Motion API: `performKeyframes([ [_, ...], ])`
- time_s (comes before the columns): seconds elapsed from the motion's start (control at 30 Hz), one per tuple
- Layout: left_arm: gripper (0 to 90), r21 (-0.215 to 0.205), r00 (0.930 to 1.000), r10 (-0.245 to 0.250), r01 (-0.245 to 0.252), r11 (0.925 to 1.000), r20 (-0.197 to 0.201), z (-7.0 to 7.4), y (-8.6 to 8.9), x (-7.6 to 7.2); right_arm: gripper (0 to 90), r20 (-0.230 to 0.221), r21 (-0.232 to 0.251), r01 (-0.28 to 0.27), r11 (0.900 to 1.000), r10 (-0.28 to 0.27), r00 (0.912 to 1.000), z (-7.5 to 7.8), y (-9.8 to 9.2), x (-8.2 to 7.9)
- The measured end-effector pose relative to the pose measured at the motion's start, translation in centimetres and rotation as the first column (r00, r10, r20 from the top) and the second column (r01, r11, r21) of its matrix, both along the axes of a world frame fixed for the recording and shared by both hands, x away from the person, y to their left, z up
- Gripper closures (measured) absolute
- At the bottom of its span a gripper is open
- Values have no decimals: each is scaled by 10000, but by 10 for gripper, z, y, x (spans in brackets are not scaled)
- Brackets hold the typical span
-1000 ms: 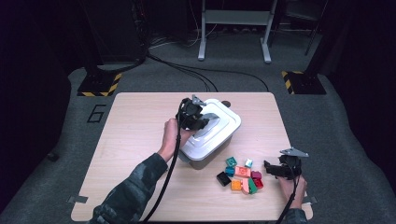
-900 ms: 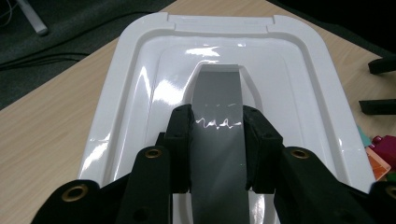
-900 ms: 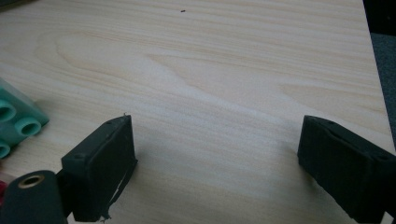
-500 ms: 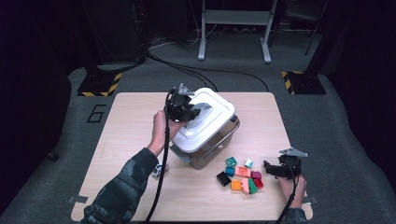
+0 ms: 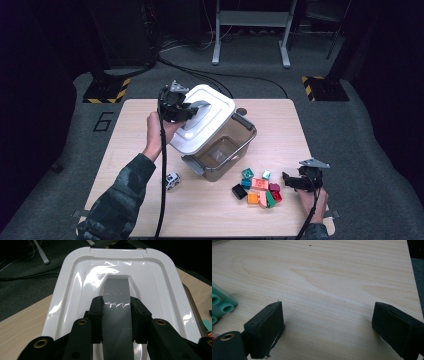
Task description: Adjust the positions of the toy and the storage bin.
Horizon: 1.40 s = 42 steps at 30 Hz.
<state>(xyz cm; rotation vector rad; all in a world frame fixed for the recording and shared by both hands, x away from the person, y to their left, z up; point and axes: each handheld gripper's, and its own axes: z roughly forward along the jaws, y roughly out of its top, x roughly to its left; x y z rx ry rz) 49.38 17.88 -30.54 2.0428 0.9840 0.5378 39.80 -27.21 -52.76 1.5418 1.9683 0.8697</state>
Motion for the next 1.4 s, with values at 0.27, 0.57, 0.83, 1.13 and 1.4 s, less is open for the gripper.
performKeyframes([
  [0.27,671,-189,9975,688,-684,9975,160,4,36,4,96,-7,-29,-56,10000,56,10000,0,0,0],
  [0.57,672,-412,9878,1557,-1552,9870,83,1,80,6,96,-10,-31,-51,10000,51,10000,0,0,0],
  [0.83,672,-504,9708,2382,-2393,9696,-282,-18,110,15,96,-10,-22,-24,10000,24,10000,0,0,0],
  [1.13,672,-633,9586,2829,-2845,9566,-329,-41,129,18,96,-14,-22,-19,10000,19,10000,0,0,0],
  [1.4,672,-526,9441,3206,-3249,9443,-773,-65,146,20,95,-5,-19,-11,10000,11,10000,0,0,0],
])
